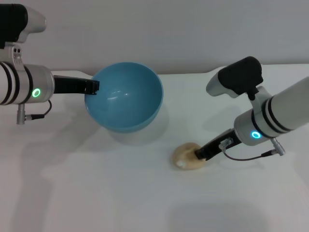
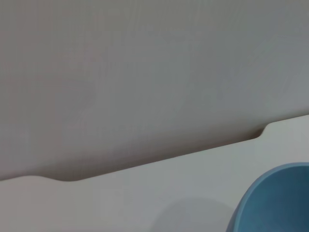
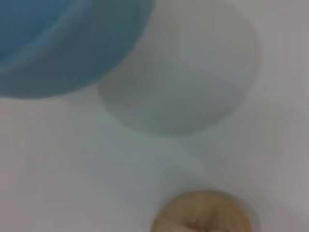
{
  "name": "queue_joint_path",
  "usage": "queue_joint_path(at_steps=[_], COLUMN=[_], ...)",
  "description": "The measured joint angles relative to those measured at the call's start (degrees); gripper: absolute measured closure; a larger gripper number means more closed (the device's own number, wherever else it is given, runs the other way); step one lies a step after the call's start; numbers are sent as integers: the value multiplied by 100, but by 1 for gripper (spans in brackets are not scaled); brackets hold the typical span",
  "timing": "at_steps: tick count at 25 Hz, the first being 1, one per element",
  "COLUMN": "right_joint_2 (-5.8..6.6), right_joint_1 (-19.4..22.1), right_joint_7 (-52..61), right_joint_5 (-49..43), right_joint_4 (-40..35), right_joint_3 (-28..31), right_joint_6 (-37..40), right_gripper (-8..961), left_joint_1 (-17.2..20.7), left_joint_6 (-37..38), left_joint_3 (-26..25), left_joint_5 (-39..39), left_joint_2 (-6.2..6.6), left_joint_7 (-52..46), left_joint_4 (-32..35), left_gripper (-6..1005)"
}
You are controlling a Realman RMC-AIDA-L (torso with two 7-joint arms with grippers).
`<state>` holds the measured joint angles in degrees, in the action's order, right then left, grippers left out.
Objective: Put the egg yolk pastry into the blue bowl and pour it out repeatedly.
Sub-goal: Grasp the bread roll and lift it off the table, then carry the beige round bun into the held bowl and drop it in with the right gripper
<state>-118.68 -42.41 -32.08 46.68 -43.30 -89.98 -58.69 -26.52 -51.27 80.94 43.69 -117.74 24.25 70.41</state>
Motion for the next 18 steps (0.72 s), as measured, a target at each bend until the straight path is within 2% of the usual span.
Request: queue_joint_path(at_steps=[4, 6, 7, 11, 14, 18], right_joint_2=[19, 22, 22, 20, 9, 22], right_joint_1=[359, 641, 641, 786, 791, 719], right_joint_7=[-45, -53, -53, -25, -23, -38], right_joint_5=[-8, -40, -40, -16, 141, 441], right_joint_4=[-1158, -2266, -2266, -3480, -3979, -4284], right_joint_3=[124, 144, 144, 269, 362, 462], right_joint_6=[-678, -1331, -1331, -2043, -2239, -2283], right_gripper=[888, 905, 912, 936, 938, 942], left_joint_1=[-2, -2, -2, -15, -26, -25], left_joint_6=[-5, -6, -5, -5, -4, -4], left_joint_3=[0, 0, 0, 62, 146, 232], left_joint_5=[-4, -4, -5, -7, -10, -10], left_joint_2=[-2, -3, -3, -3, -3, -3], left_joint_7=[0, 0, 0, 16, 27, 18], left_joint_4=[0, 0, -3, -45, -71, -77], left_gripper=[983, 984, 984, 984, 984, 983])
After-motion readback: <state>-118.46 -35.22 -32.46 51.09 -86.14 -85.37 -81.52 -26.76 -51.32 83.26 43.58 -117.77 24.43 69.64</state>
